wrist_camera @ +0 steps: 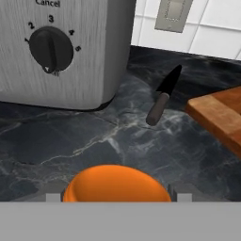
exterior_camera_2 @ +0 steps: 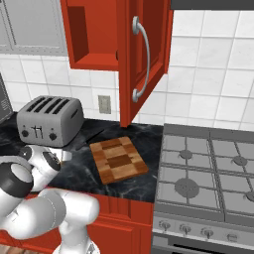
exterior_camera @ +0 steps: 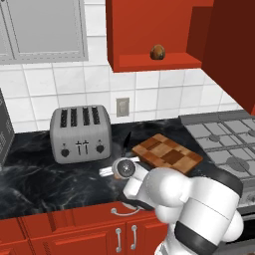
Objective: Pick the bread, place it on the cutting board, pick the jam, place it on the counter, and close the cabinet.
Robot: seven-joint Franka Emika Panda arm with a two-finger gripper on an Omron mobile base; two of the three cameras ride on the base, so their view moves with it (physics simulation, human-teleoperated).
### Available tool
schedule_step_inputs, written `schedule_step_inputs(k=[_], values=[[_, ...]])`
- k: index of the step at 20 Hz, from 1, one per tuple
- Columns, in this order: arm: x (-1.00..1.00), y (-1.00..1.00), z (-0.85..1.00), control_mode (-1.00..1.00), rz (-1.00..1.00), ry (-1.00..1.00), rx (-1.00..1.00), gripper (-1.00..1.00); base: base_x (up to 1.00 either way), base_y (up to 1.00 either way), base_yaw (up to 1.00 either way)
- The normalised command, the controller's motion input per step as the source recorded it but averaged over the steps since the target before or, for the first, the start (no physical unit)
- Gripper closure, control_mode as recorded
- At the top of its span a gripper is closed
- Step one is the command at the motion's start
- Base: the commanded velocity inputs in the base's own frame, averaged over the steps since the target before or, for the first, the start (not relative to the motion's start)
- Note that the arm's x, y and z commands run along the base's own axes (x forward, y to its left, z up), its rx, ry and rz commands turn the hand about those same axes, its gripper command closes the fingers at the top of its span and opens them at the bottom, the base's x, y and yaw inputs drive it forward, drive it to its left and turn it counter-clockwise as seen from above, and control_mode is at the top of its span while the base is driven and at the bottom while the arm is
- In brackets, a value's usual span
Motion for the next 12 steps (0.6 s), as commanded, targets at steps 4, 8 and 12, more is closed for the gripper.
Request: schedule_step_inputs(k=[4,8,12], values=[[0.04,0.0,-0.18,-1.0,0.0,0.0,0.0,1.0,0.0,0.0,0.0],[0.04,0.0,-0.15,-1.0,0.0,0.0,0.0,1.0,0.0,0.0,0.0],[0.06,0.0,-0.14,-1.0,0.0,-0.01,0.0,1.0,0.0,0.0,0.0]])
